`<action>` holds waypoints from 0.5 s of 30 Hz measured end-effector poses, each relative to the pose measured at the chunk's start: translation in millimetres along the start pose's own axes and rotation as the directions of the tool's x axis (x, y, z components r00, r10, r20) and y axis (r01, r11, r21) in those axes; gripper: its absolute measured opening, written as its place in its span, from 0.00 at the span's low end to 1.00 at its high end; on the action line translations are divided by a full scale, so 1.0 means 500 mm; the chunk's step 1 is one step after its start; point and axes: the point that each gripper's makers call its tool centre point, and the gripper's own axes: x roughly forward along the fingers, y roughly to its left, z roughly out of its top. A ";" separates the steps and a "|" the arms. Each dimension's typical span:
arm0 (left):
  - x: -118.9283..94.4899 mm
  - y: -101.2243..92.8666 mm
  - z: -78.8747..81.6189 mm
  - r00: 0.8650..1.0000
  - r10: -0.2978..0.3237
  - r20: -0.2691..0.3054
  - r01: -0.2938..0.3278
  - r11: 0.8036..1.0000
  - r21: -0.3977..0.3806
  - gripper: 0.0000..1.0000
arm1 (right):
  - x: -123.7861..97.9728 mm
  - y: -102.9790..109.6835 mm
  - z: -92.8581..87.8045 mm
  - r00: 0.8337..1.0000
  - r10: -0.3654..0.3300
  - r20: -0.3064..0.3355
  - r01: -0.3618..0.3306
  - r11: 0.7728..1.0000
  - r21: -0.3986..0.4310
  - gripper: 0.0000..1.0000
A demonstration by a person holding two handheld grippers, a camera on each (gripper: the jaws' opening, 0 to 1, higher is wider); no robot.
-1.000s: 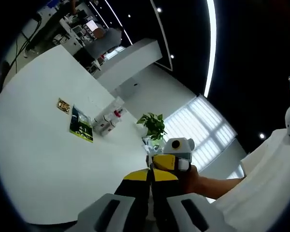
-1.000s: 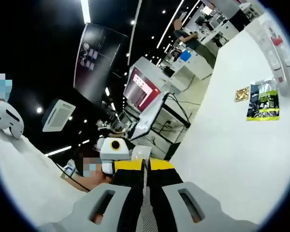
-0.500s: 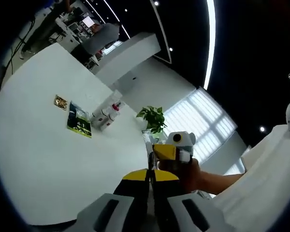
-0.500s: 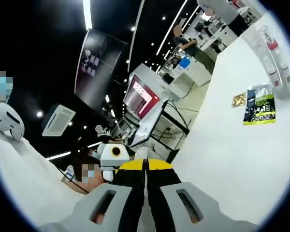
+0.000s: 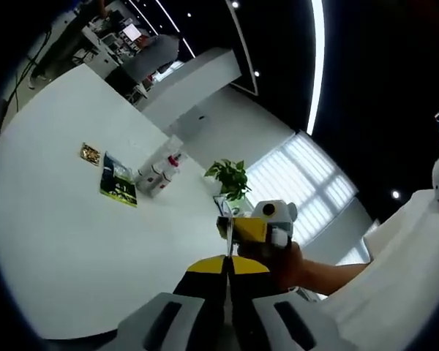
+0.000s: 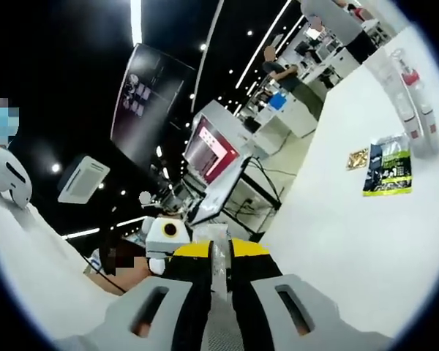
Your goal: Arrange the skincare products in the storage area until every visible bottle or jar stands upright without overlapping.
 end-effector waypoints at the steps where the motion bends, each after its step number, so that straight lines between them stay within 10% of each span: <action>1: 0.002 -0.001 -0.003 1.000 -0.004 -0.010 0.004 1.000 0.002 0.01 | 0.001 -0.001 -0.001 1.000 -0.002 -0.004 0.002 1.000 0.002 0.12; 15: 0.003 0.009 -0.008 1.000 0.010 -0.026 -0.010 1.000 -0.014 0.03 | 0.003 0.009 -0.002 0.998 0.044 -0.050 -0.044 0.999 -0.003 0.00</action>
